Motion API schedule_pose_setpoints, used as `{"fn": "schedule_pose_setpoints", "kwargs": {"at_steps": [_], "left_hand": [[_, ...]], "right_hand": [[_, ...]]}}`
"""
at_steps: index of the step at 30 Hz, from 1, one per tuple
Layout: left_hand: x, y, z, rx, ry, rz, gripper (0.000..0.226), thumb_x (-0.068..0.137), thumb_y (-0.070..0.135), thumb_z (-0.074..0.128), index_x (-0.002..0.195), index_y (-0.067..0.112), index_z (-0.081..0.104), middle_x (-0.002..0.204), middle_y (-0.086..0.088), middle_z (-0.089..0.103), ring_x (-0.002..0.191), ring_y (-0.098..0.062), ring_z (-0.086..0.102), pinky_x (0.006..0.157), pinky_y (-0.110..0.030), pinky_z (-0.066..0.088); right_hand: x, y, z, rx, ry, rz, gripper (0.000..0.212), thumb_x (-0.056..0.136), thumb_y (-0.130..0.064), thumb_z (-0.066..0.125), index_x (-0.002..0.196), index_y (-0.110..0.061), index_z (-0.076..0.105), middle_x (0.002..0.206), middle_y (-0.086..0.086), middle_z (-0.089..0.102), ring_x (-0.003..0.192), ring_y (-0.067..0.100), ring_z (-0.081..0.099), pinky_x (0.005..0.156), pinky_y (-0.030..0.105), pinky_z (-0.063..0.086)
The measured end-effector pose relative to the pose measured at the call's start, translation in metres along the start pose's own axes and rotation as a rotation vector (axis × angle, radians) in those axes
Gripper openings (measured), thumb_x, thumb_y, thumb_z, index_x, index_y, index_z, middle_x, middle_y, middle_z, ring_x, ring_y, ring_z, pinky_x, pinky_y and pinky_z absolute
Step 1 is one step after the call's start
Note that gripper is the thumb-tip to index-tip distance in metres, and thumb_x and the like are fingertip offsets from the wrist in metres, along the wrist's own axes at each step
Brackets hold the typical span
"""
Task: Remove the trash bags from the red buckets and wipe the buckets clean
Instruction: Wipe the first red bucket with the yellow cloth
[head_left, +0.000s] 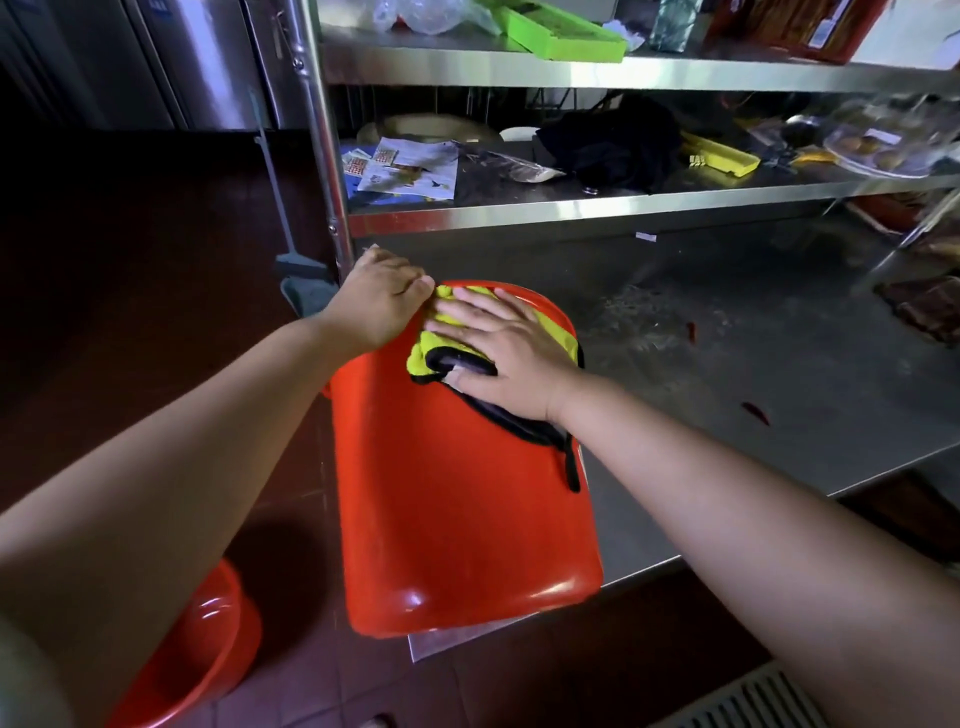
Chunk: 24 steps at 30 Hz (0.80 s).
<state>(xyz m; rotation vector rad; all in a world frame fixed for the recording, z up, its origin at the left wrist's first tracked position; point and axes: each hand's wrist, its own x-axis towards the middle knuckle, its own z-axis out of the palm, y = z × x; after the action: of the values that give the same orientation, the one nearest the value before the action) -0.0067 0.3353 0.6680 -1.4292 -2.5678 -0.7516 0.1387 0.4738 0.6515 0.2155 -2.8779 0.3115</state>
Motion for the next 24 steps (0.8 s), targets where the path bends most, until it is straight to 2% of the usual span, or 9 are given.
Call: {"fn": "schedule_pose_setpoints", "kwargs": {"at_steps": [3,6,10,14,18,21,24], "left_hand": [[0.002,0.006,-0.007,0.027,-0.077,-0.058,0.035,0.100,0.021,0.033,0.088,0.003,0.060,0.090,-0.016,0.063,0.102,-0.032,0.052,0.106,-0.038,0.027],[0.004,0.023,-0.007,0.134,-0.158,-0.103,0.042,0.099,0.041,0.029,0.102,0.013,0.060,0.111,-0.016,0.064,0.110,-0.032,0.054,0.092,-0.036,0.036],[0.000,0.031,-0.003,0.176,-0.225,-0.176,0.061,0.094,0.060,0.021,0.121,0.020,0.058,0.129,-0.014,0.057,0.121,-0.033,0.050,0.094,-0.036,0.037],[-0.010,0.025,-0.003,0.124,-0.130,-0.224,0.058,0.096,0.056,0.025,0.120,0.016,0.059,0.126,-0.017,0.058,0.121,-0.035,0.048,0.097,-0.038,0.035],[-0.022,0.014,-0.004,0.084,-0.088,-0.281,0.058,0.098,0.053,0.025,0.118,0.011,0.060,0.123,-0.019,0.059,0.119,-0.037,0.049,0.098,-0.039,0.034],[-0.029,0.004,-0.007,-0.052,-0.096,-0.354,0.054,0.097,0.054,0.027,0.128,0.019,0.056,0.133,-0.015,0.054,0.128,-0.035,0.043,0.109,-0.041,0.026],[-0.037,-0.010,-0.010,-0.188,-0.069,-0.439,0.055,0.095,0.058,0.031,0.131,0.023,0.054,0.139,-0.010,0.051,0.133,-0.029,0.040,0.115,-0.042,0.021]], "right_hand": [[0.000,-0.005,0.005,-0.033,0.004,-0.009,0.054,0.088,-0.047,0.047,0.137,-0.026,0.048,0.152,0.000,0.035,0.145,0.014,0.015,0.119,0.040,0.002],[-0.011,-0.018,0.006,-0.060,0.061,-0.011,0.051,0.087,-0.048,0.049,0.131,-0.023,0.055,0.148,0.001,0.041,0.144,0.021,0.019,0.118,0.046,0.005],[-0.053,-0.043,0.010,-0.131,0.032,-0.096,0.051,0.089,-0.054,0.043,0.130,-0.026,0.056,0.148,-0.002,0.041,0.146,0.018,0.014,0.118,0.049,0.003],[-0.106,-0.071,0.017,-0.100,-0.034,-0.206,0.053,0.088,-0.053,0.048,0.136,-0.031,0.048,0.153,-0.006,0.032,0.147,0.017,0.007,0.116,0.052,0.003],[-0.139,-0.093,0.027,-0.034,-0.049,-0.343,0.057,0.083,-0.050,0.052,0.136,-0.028,0.050,0.150,-0.003,0.037,0.146,0.020,0.011,0.114,0.055,0.007],[-0.128,-0.094,0.029,-0.048,-0.069,-0.410,0.060,0.081,-0.050,0.057,0.136,-0.028,0.049,0.148,-0.004,0.040,0.146,0.018,0.014,0.115,0.053,0.009],[-0.096,-0.087,0.028,-0.075,-0.072,-0.398,0.059,0.079,-0.047,0.061,0.135,-0.030,0.050,0.148,-0.006,0.039,0.145,0.016,0.017,0.117,0.048,0.006]]}}
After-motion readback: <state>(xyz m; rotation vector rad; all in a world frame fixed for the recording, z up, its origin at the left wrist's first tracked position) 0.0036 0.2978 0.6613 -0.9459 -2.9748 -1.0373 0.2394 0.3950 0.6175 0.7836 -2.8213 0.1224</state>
